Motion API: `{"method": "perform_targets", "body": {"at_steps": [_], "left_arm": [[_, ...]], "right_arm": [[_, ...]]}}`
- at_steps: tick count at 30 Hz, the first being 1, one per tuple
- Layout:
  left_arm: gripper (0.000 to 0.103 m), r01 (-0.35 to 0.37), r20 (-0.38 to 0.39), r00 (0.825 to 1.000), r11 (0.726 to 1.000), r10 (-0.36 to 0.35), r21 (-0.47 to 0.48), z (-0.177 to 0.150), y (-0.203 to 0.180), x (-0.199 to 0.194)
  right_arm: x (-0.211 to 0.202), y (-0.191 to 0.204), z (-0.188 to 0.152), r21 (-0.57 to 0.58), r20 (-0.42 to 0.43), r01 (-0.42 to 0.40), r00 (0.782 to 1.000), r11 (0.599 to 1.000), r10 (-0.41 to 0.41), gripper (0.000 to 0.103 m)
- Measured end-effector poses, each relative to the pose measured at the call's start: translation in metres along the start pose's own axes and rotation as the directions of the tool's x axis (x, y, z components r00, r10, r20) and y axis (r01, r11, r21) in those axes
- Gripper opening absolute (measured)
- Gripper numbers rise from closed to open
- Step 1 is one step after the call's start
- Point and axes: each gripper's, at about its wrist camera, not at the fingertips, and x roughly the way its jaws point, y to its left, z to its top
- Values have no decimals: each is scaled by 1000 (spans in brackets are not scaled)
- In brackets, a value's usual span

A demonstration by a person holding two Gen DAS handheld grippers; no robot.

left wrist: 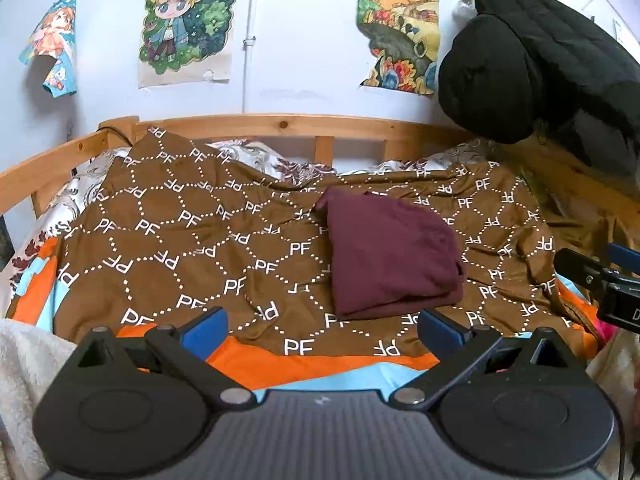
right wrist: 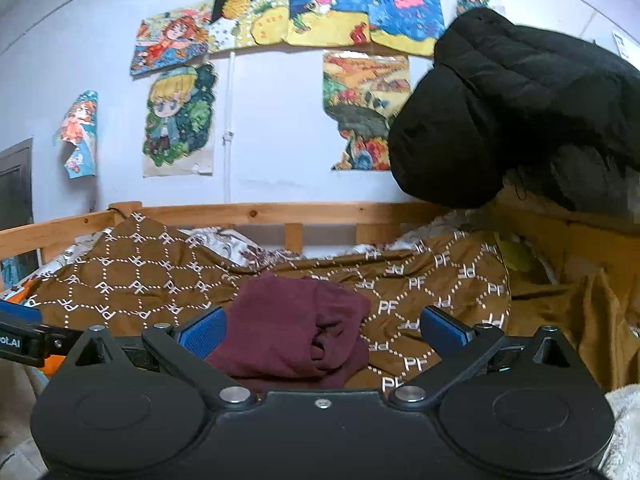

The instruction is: Fold small clothes

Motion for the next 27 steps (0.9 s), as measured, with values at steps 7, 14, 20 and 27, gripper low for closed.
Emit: {"method": "perform_targets", "body": {"at_steps": [7, 14, 20, 27], "left_arm": [[102, -22, -28, 999, 1000, 22, 4, -1, 0, 5], [102, -26, -33, 999, 1000, 26, 4, -1, 1, 7], [102, -25, -33, 999, 1000, 25, 3, 0, 2, 7], [102, -25, -33, 999, 1000, 25, 3, 0, 2, 7]], "right_arm": [[7, -2, -3, 14, -33, 10, 999, 1000, -10, 102], [8, -2, -4, 6, -41, 9, 999, 1000, -9, 102], [7, 0, -4, 4, -42, 11, 999, 1000, -11, 102], [7, 1, -4, 4, -42, 12, 999, 1000, -12, 102]]}}
